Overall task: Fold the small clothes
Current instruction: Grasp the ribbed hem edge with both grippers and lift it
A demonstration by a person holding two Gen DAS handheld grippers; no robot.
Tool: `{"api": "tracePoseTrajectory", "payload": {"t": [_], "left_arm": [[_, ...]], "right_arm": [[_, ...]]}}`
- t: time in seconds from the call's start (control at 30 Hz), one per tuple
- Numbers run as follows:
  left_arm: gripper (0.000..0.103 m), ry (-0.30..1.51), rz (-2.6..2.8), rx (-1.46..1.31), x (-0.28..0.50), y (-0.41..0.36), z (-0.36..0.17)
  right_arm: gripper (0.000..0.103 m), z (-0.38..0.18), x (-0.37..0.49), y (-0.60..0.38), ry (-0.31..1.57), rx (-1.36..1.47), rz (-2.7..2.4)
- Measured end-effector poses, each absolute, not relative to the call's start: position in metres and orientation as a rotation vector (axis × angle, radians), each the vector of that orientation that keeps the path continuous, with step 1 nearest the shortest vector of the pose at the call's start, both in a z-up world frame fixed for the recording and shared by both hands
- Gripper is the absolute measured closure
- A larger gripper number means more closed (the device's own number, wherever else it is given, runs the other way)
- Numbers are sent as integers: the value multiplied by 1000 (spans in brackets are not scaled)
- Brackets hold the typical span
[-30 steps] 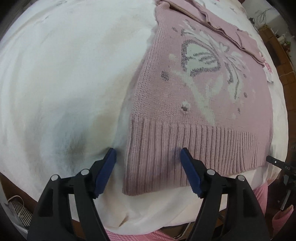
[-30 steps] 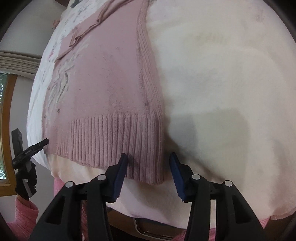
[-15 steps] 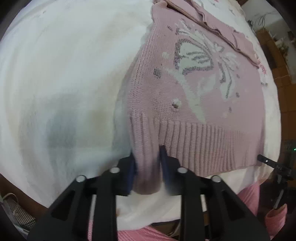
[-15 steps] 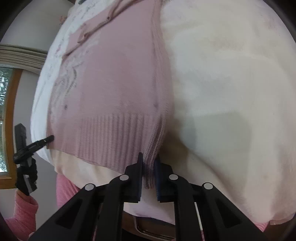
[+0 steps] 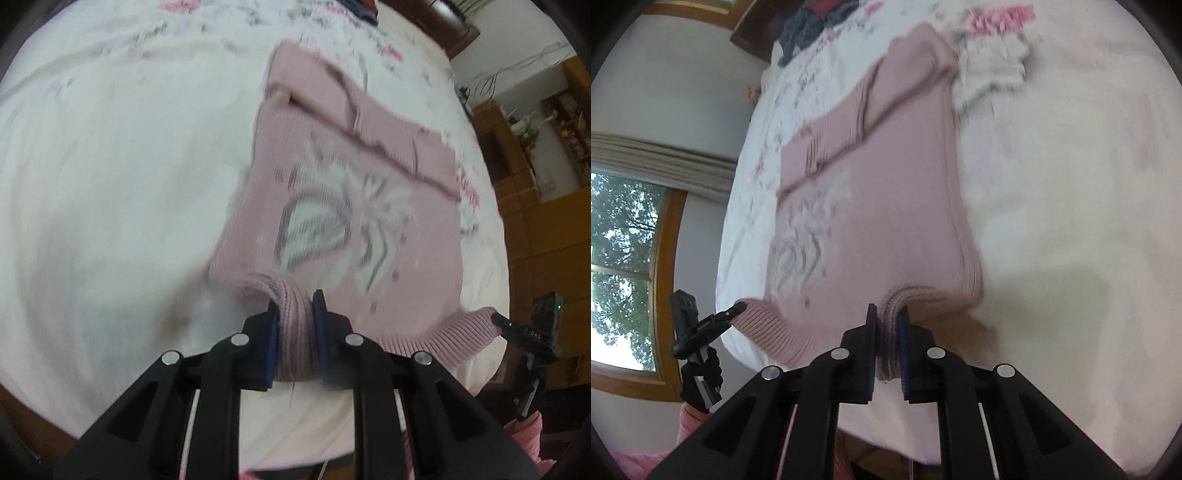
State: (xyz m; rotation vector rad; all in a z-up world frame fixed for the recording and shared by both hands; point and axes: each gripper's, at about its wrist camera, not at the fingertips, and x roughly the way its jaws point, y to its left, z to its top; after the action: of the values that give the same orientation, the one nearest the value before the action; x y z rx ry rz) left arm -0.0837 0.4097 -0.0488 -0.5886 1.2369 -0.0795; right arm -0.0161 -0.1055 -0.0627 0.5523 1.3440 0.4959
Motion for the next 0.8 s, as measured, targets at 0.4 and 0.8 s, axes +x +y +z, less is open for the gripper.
{"api": "tracePoseTrajectory", "payload": {"t": [0.4, 0.8], "left_arm": [[88, 1177, -19, -632, 10, 436, -73], [85, 1229, -21, -688, 55, 446, -120]], "right_arm": [[93, -88, 83, -111, 1341, 570, 462], [90, -132, 130, -112, 1426, 594, 449]]}}
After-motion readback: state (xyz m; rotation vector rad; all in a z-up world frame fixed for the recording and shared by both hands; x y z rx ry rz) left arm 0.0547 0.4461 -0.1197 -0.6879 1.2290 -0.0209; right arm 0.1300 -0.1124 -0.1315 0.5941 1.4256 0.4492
